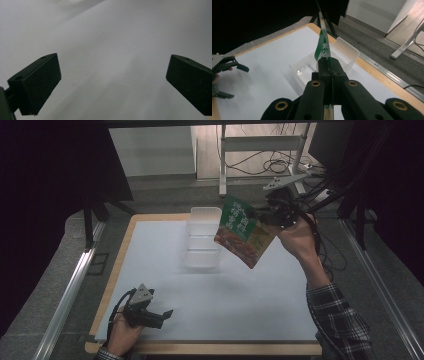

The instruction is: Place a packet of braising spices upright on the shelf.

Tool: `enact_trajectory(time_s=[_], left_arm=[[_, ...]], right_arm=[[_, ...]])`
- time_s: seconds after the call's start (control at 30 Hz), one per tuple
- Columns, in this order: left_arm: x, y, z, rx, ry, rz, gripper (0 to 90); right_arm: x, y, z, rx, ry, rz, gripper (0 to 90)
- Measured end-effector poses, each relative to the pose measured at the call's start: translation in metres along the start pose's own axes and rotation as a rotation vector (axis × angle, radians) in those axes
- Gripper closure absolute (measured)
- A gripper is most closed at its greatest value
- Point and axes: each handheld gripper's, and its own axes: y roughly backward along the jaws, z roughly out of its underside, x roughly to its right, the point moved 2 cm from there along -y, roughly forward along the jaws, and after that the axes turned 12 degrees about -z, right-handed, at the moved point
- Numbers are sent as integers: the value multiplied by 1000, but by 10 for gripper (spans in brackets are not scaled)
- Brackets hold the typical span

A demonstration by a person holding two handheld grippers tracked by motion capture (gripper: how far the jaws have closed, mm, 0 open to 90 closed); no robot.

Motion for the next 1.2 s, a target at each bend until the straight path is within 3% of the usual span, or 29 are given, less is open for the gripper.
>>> enact_trajectory(time_s=[0.47,0.93,1.2], left_arm=[[0,0,0,-3,1,-2,0],[-1,0,0,1,3,-1,0],[-1,0,1,-1,-1,1,0]], right_arm=[[14,-37,-35,50,2,-24,893],[14,-78,-60,88,20,-40,893],[14,-108,-60,55,31,-61,893]])
